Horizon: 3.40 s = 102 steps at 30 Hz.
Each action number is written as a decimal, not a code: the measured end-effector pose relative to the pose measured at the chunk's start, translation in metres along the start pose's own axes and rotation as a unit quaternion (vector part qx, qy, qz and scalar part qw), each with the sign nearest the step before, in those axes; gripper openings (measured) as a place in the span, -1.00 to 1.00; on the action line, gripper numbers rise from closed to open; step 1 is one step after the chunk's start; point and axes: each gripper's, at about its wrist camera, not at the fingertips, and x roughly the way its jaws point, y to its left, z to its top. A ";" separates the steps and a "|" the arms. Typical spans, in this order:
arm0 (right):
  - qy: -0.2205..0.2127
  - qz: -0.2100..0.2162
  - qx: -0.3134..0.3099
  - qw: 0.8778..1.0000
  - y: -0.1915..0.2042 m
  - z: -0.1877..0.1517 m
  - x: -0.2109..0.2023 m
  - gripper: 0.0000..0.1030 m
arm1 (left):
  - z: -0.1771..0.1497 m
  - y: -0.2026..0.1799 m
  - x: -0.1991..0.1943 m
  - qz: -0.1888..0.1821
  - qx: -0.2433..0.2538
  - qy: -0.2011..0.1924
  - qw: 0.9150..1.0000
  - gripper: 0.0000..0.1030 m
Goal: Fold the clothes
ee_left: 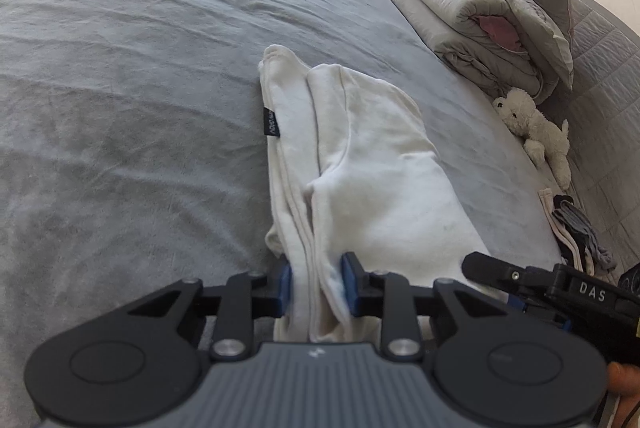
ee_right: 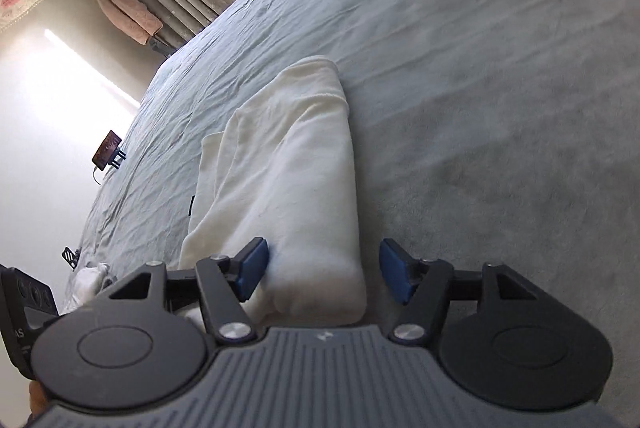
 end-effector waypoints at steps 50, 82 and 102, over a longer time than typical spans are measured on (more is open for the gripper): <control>-0.259 -0.136 -0.264 0.919 -0.002 0.022 -0.140 -0.16 | -0.014 -0.214 -0.029 -0.021 0.117 -0.120 0.986 -0.62; -0.339 -0.271 -0.050 0.900 -0.275 0.131 -0.259 0.08 | -0.058 -0.479 0.182 -0.142 0.107 -0.050 0.983 -0.51; -0.288 -0.319 -0.036 0.902 -0.221 0.103 -0.274 0.55 | -0.066 -0.459 0.131 -0.063 0.125 -0.059 0.988 -0.17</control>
